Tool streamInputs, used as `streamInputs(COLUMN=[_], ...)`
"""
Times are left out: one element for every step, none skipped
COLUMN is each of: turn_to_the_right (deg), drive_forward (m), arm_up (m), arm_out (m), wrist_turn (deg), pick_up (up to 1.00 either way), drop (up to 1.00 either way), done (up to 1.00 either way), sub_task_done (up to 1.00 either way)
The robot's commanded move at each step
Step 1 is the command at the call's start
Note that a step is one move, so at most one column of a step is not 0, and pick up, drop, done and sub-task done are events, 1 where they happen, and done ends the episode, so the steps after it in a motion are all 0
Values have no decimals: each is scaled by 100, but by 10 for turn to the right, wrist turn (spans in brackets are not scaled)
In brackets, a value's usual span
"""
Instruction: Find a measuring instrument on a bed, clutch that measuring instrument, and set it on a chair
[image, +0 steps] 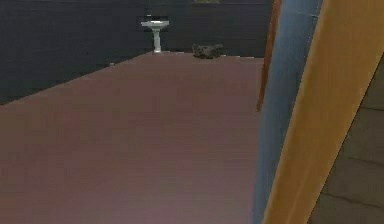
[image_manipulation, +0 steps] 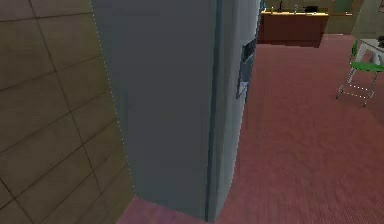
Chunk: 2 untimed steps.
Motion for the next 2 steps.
streamInputs(turn_to_the_right=[90, 0], drive_forward=[0, 100], arm_up=[0, 0], arm_out=[0, 0], wrist_turn=[0, 0], pick_up=[0, 0], drop=[0, 0], done=[0, 0], sub_task_done=[0, 0])
